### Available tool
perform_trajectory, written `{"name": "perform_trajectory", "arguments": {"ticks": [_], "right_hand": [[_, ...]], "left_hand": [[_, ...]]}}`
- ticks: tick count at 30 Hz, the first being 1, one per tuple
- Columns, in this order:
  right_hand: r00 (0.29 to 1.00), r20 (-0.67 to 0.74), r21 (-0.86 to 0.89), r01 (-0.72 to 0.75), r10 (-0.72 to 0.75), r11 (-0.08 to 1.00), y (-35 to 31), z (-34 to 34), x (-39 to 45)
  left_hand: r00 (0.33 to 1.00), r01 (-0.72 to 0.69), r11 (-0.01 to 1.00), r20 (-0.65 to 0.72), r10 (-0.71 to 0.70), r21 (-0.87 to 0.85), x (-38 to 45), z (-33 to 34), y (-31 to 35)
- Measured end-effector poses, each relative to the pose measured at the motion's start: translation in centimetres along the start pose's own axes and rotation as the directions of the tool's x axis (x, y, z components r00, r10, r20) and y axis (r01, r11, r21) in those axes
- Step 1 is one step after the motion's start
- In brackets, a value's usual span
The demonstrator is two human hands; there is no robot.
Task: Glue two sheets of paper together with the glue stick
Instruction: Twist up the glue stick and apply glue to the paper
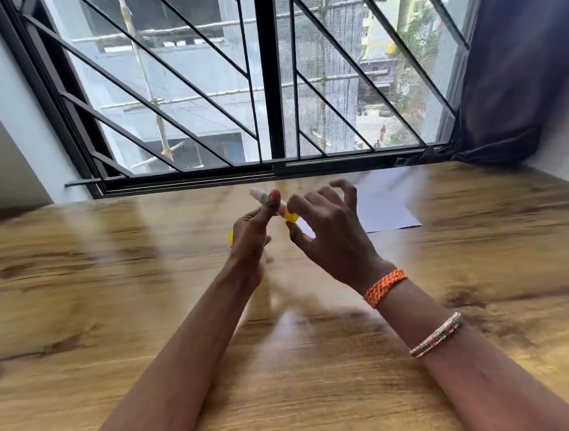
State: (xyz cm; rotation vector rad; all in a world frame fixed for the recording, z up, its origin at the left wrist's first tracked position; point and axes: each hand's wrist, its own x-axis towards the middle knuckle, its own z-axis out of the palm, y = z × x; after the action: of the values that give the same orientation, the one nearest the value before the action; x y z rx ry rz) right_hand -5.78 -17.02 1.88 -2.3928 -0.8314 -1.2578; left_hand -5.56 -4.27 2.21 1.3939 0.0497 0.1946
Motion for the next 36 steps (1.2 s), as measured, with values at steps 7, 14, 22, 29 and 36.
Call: {"name": "perform_trajectory", "arguments": {"ticks": [7, 14, 22, 29, 36], "right_hand": [[0.829, 0.314, 0.826, -0.479, 0.463, 0.297, -0.7, -0.9, 0.5], [0.980, -0.045, 0.198, -0.180, 0.192, 0.964, -1.0, 0.0, -0.3], [0.999, 0.014, -0.061, -0.038, 0.039, 0.997, -0.9, 0.4, -0.3], [0.902, 0.150, 0.627, -0.404, 0.406, 0.666, -1.2, 0.2, -0.4], [0.951, 0.010, 0.552, -0.264, 0.311, 0.791, -1.1, 0.1, -0.5]], "left_hand": [[0.978, 0.003, 0.995, 0.208, 0.018, -0.102, -0.2, -0.1, 0.3], [0.991, 0.039, 0.997, 0.128, -0.031, -0.060, 0.2, -0.1, 0.0], [1.000, 0.018, 0.999, 0.004, -0.018, 0.039, 0.2, -0.1, -0.1], [0.982, 0.020, 1.000, 0.186, -0.021, 0.009, 0.0, 0.0, -0.3], [0.984, 0.034, 0.999, 0.175, -0.034, 0.004, 0.0, -0.1, -0.3]]}}
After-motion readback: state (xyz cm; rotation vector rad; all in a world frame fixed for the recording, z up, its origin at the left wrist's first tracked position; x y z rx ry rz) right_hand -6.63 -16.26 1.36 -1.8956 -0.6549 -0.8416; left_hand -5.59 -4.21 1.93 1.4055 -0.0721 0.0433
